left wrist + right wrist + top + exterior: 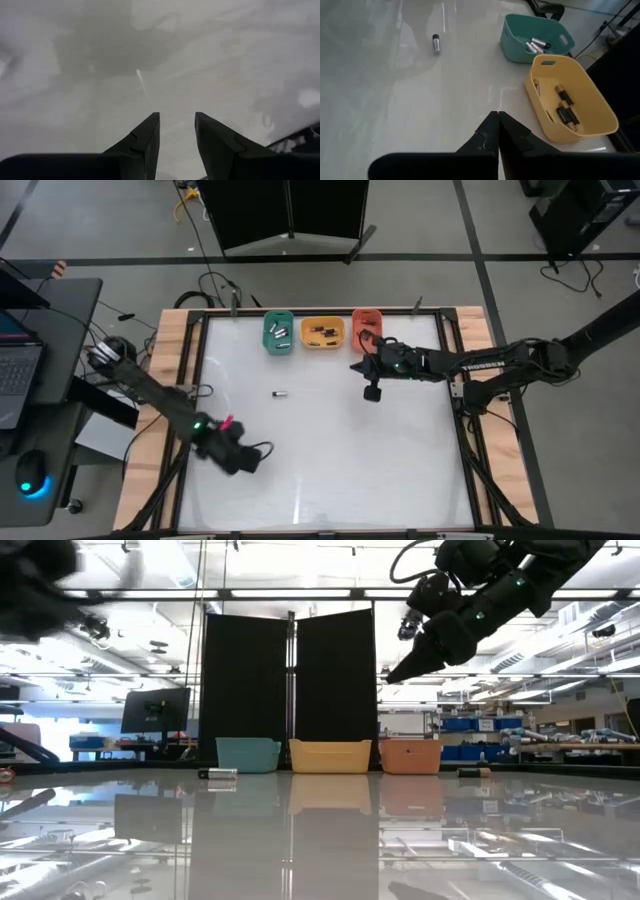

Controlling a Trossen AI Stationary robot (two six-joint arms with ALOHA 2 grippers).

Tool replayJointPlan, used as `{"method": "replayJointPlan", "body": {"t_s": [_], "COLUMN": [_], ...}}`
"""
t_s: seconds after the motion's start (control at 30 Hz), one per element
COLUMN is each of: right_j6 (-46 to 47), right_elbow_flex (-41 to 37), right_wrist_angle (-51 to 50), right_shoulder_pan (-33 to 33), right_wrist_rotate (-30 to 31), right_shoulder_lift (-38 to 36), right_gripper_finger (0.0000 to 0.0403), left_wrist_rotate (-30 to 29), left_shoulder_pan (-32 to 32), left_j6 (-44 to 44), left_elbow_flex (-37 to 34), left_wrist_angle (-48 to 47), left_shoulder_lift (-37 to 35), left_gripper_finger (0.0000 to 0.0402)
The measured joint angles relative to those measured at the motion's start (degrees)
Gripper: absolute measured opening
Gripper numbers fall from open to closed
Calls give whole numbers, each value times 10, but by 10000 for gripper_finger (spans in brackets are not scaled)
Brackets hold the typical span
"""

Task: Sort batteries
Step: Put the silver battery into the green bin

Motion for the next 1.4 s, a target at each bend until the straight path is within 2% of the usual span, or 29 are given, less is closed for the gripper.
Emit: {"method": "replayJointPlan", "body": {"t_s": [0.17, 0.23, 0.27, 0.47, 0.77, 1.4], "right_j6": [-30, -36, -38, -44, -62, -63], "right_elbow_flex": [0, 0, 0, 0, 0, 0], "right_wrist_angle": [12, 16, 18, 25, 27, 27], "right_shoulder_pan": [0, 0, 0, -1, -1, -1], "right_wrist_rotate": [0, 0, 0, 0, -1, -2], "right_shoulder_lift": [0, 0, 0, 0, 0, 0], "right_gripper_finger": [11, 11, 11, 11, 11, 11], "left_wrist_rotate": [-13, 15, 26, -4, -12, -16], "left_shoulder_pan": [-88, -102, -103, -78, -69, -69], "left_j6": [-207, -225, -229, -226, -226, -206], "left_elbow_flex": [0, 0, 0, -9, -68, -117], "left_wrist_angle": [-91, -118, -136, -206, -148, -140], "left_shoulder_lift": [1, 1, 1, 3, 3, 2], "left_gripper_finger": [131, 131, 131, 131, 131, 131]}}
